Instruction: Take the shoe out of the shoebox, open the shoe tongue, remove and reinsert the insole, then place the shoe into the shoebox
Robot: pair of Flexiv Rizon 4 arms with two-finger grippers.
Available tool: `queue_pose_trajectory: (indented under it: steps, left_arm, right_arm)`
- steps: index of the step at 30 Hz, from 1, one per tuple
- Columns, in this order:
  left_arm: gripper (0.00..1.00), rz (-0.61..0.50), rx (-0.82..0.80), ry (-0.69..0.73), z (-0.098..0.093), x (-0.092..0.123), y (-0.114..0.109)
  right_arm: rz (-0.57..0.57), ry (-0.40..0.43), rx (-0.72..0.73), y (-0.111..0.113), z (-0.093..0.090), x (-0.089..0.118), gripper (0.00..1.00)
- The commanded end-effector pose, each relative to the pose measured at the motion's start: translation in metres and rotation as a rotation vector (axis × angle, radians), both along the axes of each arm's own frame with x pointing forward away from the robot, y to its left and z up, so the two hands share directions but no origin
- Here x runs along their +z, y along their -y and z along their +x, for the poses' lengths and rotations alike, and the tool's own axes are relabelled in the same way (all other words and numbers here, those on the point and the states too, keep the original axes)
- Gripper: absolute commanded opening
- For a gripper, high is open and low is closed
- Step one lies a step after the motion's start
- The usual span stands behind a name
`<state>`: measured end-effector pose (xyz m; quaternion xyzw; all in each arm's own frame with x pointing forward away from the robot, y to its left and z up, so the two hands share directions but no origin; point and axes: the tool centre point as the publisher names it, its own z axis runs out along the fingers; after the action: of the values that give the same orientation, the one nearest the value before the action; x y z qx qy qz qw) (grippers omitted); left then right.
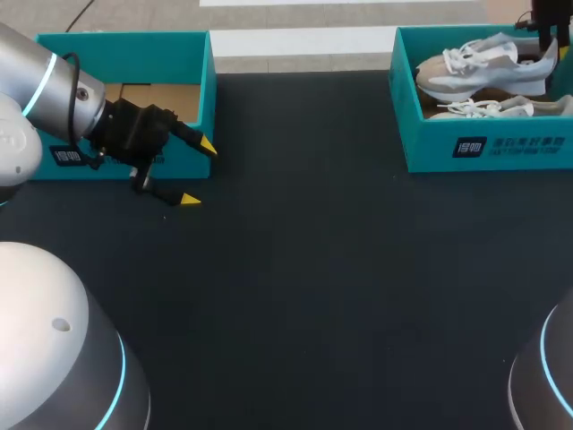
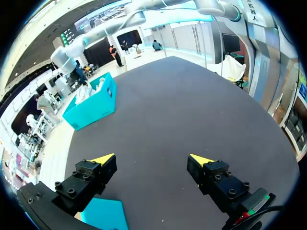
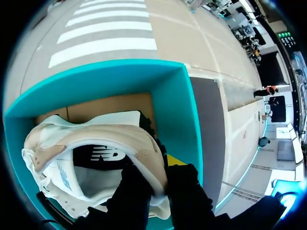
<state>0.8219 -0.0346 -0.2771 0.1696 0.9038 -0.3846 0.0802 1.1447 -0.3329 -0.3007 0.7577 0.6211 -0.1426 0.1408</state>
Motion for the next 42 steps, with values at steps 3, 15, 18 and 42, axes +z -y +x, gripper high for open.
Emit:
queue_pose_trajectory:
  steps: [3, 15, 18, 42]
  left_arm:
    - [1.00, 0.002, 0.001, 0.001, -0.001, 0.000, 0.000]
    - [1.00, 0.002, 0.001, 0.001, -0.001, 0.000, 0.000]
    - [1.00, 0.002, 0.001, 0.001, -0.001, 0.000, 0.000]
    - [1.00, 0.002, 0.001, 0.001, -0.001, 0.000, 0.000]
  right_arm:
    - [0.007, -0.034, -0.026, 0.007, 0.008, -0.023, 0.00]
    - [0.029, -0.055, -0.010, 0.010, 0.017, -0.052, 0.00]
    - [0.031, -0.072, -0.008, 0.012, 0.018, -0.058, 0.00]
    - [0.078, -0.013, 0.074, -0.030, -0.032, 0.028, 0.59]
